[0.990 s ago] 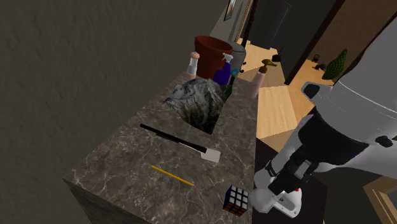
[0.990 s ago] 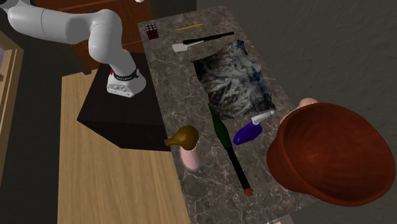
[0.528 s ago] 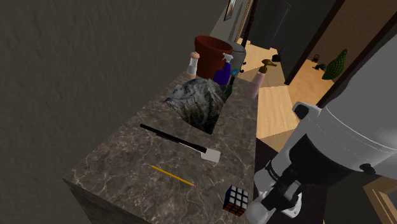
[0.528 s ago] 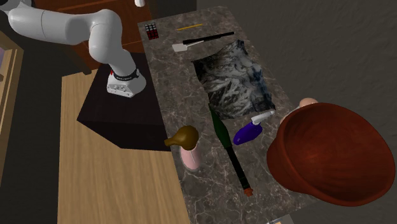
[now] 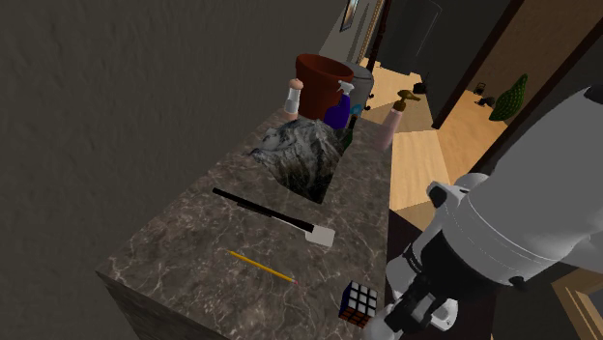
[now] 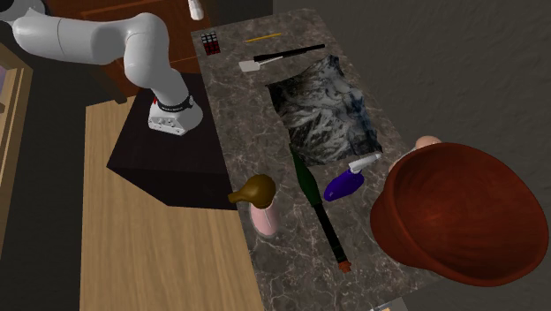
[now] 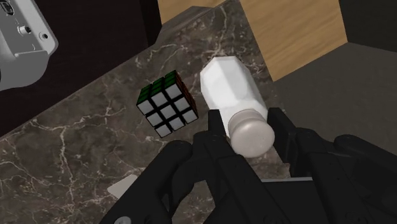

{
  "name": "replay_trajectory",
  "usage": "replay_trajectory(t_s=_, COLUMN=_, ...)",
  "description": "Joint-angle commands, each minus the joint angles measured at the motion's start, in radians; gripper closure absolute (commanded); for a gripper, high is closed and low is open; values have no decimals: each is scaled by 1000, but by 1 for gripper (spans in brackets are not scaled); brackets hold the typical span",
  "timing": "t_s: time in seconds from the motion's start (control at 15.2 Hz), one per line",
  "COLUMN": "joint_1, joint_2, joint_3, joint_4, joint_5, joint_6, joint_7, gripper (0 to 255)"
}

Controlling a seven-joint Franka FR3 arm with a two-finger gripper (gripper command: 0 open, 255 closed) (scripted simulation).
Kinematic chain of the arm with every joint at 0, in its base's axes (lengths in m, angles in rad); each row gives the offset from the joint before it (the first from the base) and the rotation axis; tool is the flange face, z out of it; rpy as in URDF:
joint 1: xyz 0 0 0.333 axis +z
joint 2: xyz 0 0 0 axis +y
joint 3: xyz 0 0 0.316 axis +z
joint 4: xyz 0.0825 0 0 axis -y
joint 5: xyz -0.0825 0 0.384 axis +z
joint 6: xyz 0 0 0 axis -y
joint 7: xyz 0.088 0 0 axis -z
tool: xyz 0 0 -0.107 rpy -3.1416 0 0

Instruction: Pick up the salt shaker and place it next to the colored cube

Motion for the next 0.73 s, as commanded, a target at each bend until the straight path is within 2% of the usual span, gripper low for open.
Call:
replay_trajectory(t_s=0.0, joint_1=6, joint_2=-6, joint_3=17, joint_4=-21, joint_5=16, joint_6=15, joint_7=-4, gripper=255)
replay_trajectory(t_s=0.66, joint_1=38, joint_2=-26, joint_3=131, joint_4=-120, joint_5=122, joint_6=102, joint_7=-17, gripper=255)
